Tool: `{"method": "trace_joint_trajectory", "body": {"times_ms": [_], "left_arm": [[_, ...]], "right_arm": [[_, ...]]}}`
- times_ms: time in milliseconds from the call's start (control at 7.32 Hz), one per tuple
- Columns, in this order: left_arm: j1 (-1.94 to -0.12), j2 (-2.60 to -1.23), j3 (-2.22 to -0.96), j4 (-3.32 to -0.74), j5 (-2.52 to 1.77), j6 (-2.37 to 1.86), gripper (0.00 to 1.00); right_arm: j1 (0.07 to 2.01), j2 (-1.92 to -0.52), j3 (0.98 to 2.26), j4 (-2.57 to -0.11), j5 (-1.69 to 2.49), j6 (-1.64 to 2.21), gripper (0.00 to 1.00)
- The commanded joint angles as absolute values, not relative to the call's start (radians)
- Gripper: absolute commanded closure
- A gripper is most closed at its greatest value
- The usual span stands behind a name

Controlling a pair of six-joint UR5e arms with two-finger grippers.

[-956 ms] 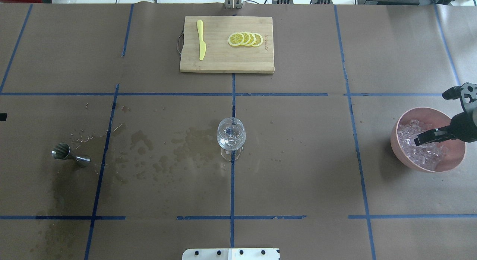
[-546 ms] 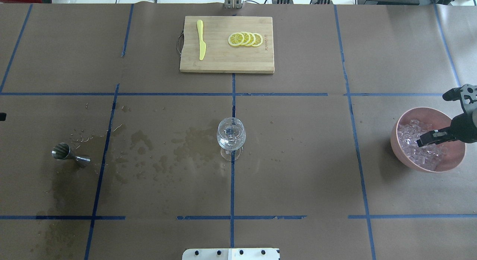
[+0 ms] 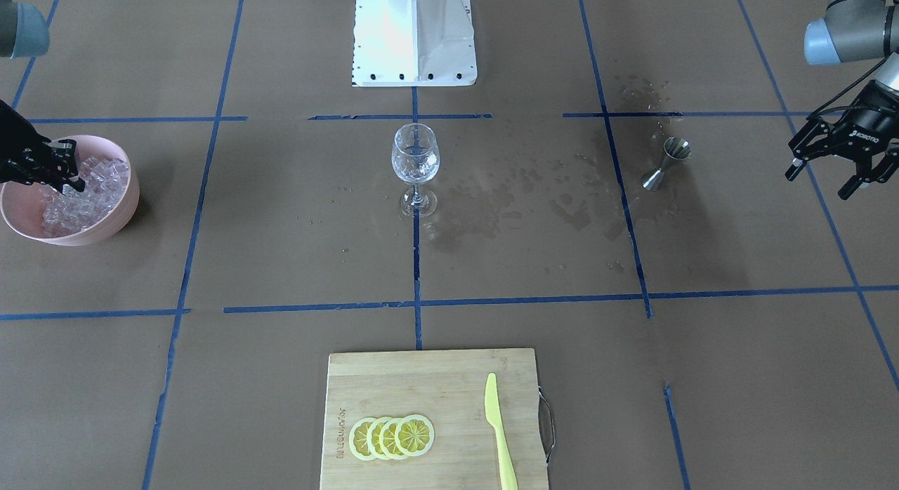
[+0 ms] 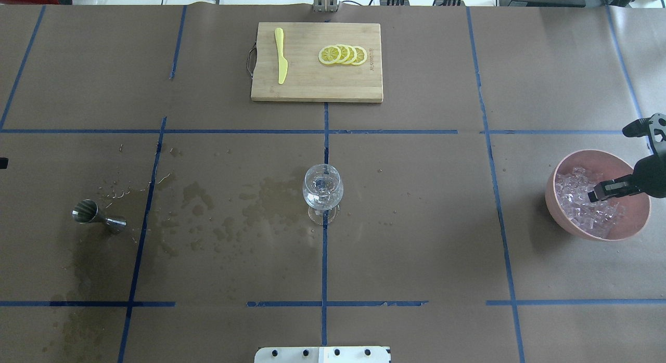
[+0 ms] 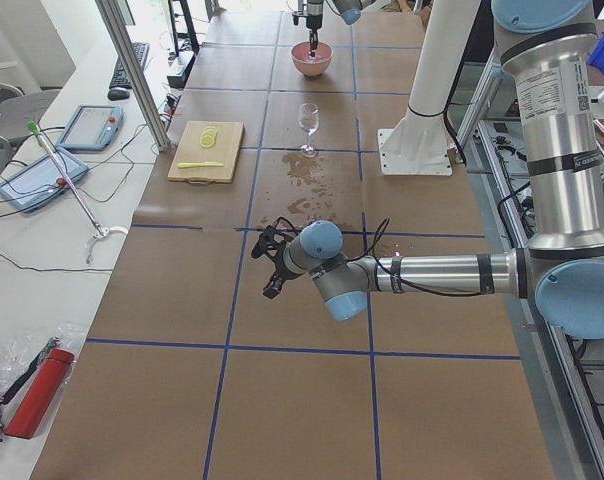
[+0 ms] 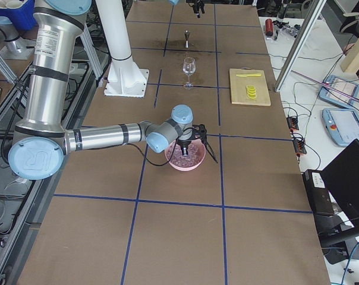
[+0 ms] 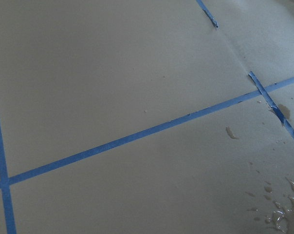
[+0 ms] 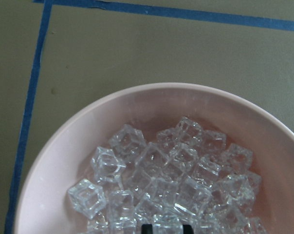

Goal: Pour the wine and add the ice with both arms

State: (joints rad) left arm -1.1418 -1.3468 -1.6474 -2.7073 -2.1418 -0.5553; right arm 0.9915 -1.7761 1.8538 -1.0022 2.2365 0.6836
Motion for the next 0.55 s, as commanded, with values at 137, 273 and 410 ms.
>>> {"method": "trace_joint_trajectory", "body": {"times_ms": [137, 273, 410], "left_arm": [[-1.172, -1.344, -1.669, -2.694, -2.161, -0.555, 0.00], [-1.186, -1.351, -1.660, -2.680, -2.233, -0.557, 0.00], [-1.222, -1.370, -1.672, -2.577, -2.284, -0.554, 0.00]], "right_arm": [[1.014, -1.760, 2.023, -1.014, 2.275, 0.829, 1.00], [1.005, -1.690, 2.037, -1.011, 2.275, 0.957, 1.00], [0.961, -1.622, 2.045, -1.012, 2.266, 1.062, 1.00]]}}
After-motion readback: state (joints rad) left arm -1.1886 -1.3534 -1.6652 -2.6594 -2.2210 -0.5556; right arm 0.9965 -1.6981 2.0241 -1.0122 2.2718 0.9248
